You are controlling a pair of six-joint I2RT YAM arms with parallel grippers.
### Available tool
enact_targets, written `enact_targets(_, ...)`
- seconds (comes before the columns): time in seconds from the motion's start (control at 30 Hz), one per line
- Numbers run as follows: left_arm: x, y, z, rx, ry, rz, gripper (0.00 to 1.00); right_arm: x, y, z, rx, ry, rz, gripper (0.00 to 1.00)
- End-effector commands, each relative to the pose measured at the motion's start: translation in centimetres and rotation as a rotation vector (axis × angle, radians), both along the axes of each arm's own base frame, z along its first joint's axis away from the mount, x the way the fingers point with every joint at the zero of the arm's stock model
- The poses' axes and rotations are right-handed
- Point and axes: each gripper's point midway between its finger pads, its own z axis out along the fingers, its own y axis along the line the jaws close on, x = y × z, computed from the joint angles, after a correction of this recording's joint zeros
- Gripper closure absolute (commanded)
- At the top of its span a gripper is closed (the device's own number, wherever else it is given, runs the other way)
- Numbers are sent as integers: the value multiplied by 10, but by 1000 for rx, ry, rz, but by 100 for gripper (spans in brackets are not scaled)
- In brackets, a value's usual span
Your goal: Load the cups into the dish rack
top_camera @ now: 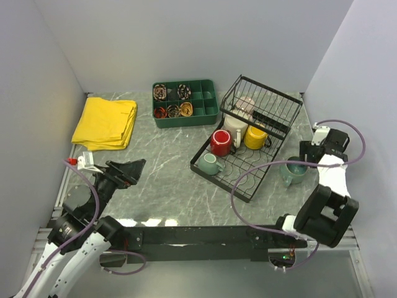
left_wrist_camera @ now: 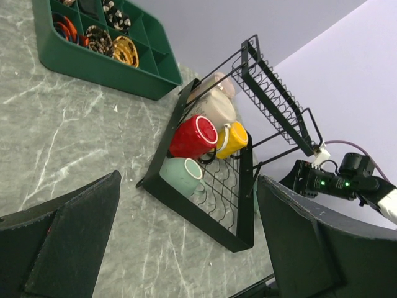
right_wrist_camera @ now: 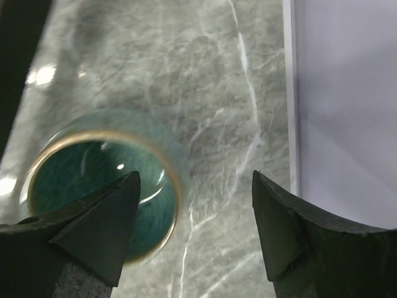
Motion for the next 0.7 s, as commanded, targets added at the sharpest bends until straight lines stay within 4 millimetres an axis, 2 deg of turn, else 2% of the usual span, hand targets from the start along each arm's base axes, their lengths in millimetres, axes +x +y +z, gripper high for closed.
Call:
enact_targets(0.0,-2,-4,24,-26,-44,-25,4,22,-25,9,-47,-50,-107,22)
enact_targets(0.17,-1,-6,18,-56,-29,-27,4,19,-21,-19,-7,13,-89,34)
enact_targets(0.3,-2,-8,16,-73,-20,-35,4,19,-12,-30,32,34,-66,45)
enact_targets(0.4,-2,-7,17,-73,-22,-32,4,19,-10,-34,51,45,-65,59)
enact_targets(0.43,-3,-7,18,-71,-23,-34,4,19,-8,-35,62,48,-63,72)
enact_targets(0.5,-3,-5,20,-69,-27,-30,4,19,-7,-34,69,47,-60,85)
enact_targets(0.53,-4,-5,21,-67,-27,-32,4,20,-5,-32,75,41,-54,100)
enact_targets(0.6,-4,-5,22,-69,-27,-30,4,20,-5,-28,68,30,-55,100)
enact_targets(0.67,-7,-4,24,-72,-33,-35,4,20,-5,-15,51,5,-41,100)
